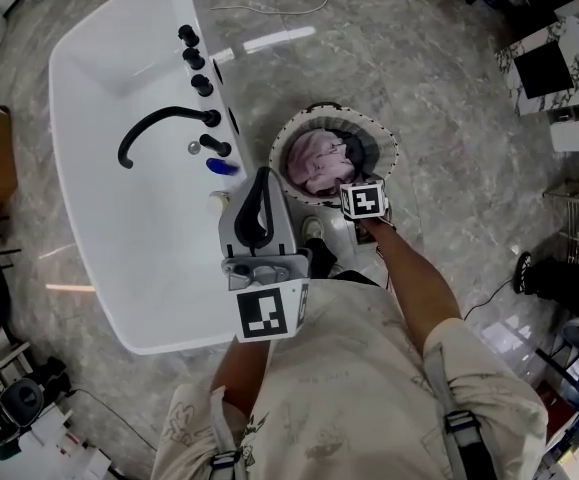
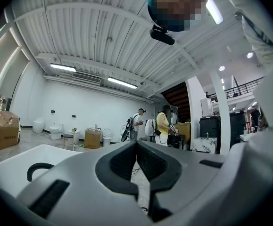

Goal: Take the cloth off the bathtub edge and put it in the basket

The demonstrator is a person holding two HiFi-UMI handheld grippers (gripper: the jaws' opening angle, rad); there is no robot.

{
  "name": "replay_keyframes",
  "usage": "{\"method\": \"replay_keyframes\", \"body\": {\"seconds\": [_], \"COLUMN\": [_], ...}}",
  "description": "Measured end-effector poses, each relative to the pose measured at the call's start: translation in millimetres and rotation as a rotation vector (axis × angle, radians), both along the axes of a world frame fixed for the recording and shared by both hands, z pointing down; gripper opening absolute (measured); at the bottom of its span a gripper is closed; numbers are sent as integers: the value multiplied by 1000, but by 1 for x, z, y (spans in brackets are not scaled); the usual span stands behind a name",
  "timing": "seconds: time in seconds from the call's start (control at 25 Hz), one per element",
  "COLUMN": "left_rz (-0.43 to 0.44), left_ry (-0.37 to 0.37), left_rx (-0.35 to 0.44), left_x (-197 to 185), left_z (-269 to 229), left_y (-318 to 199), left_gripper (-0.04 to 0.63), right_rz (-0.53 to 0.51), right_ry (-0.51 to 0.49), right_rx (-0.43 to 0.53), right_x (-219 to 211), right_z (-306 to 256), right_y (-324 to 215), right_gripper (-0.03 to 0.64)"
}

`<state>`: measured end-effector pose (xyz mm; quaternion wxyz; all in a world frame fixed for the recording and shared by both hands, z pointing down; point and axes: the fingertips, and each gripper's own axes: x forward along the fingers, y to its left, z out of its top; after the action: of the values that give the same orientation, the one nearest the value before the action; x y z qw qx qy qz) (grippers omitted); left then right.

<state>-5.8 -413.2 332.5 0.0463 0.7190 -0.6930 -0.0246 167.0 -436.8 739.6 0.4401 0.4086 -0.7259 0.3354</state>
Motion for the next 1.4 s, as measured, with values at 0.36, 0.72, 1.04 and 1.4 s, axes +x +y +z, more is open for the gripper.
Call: {"method": "replay_keyframes", "body": {"seconds": [0.36, 0.72, 1.04, 1.4], "left_rz": [1, 2, 59, 75], "left_ry": [-5, -16, -43, -40], "left_rx": [45, 58, 68, 98], "left_x": [7, 0, 3, -4], "left_z": [-21, -29, -44, -67], "left_y": [8, 7, -2, -11], "left_gripper": [3, 3, 3, 3], "right_rz": [-10, 16, 29, 13], "right_ry": [-92, -224, -332, -358], "right_rx": [123, 321, 538, 861], "right_x": [-3, -11, -19, -17], "right_z": [-44, -135, -249, -385], "right_y": [-13, -29, -50, -58], "right_gripper": [273, 270, 270, 270]}}
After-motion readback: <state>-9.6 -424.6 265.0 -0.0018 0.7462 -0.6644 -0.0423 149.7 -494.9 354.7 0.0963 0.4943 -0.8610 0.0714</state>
